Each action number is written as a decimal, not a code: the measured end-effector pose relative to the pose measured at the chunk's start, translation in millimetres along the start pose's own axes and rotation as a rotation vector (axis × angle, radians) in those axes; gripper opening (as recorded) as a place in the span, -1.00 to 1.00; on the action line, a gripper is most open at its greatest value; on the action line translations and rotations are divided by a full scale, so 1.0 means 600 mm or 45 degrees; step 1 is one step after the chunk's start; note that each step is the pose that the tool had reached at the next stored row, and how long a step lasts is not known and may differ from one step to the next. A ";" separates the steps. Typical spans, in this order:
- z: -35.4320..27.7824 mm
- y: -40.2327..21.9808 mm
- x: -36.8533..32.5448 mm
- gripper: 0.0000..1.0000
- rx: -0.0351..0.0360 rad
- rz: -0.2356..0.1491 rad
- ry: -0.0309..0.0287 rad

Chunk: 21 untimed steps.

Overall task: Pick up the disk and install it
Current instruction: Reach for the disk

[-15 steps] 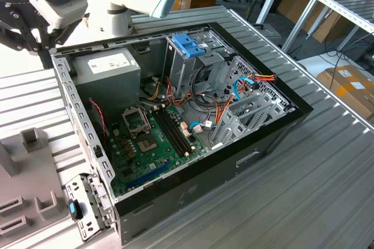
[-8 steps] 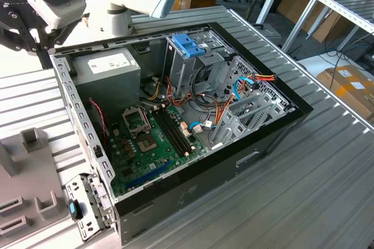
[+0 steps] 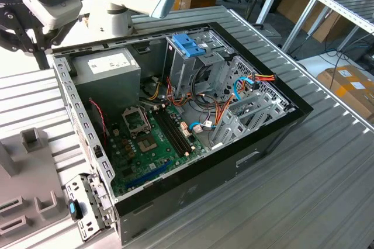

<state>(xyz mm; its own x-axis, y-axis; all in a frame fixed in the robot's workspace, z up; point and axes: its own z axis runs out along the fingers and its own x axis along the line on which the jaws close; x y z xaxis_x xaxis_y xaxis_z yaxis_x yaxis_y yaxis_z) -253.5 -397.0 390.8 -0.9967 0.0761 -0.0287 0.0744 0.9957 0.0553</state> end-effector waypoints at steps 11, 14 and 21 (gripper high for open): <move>0.000 0.000 0.005 -0.79 0.0000 0.000 0.0000; 0.000 -0.001 0.008 -0.79 0.0000 0.000 0.0000; 0.000 -0.001 0.012 -0.79 0.0000 0.000 0.0000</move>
<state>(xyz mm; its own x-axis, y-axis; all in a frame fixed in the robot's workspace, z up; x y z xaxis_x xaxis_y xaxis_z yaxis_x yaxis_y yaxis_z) -260.4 -397.0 390.8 -0.9967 0.0762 -0.0287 0.0745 0.9957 0.0554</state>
